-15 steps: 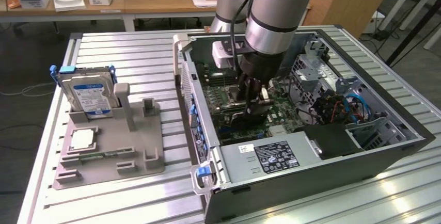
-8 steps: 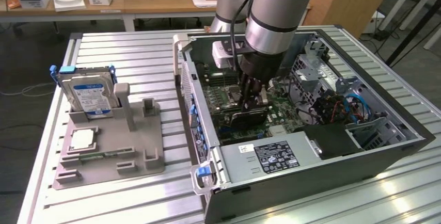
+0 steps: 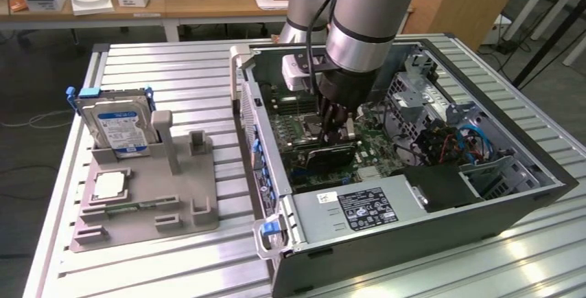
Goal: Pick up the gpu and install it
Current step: 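Pick up the gpu and move the gpu toward the slot, then insert the gpu into the slot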
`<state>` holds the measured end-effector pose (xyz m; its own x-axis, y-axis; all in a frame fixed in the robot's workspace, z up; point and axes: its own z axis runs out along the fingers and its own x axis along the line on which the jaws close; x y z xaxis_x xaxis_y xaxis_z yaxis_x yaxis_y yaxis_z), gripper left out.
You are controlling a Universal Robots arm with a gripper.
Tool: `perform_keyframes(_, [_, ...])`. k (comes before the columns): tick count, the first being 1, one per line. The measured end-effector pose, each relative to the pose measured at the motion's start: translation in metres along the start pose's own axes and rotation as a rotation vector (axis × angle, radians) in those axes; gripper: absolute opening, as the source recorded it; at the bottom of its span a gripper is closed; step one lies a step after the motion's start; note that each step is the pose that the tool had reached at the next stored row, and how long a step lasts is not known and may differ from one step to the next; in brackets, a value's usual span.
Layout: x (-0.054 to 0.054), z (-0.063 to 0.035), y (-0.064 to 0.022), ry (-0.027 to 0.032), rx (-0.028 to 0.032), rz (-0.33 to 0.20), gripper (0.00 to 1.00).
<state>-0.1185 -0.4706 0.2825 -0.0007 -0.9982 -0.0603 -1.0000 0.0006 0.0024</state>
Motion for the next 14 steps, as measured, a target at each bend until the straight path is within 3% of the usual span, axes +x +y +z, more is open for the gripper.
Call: perform_keyframes(14, [0.0003,0.0052,0.0000,0.0000,0.0000,0.000,0.11])
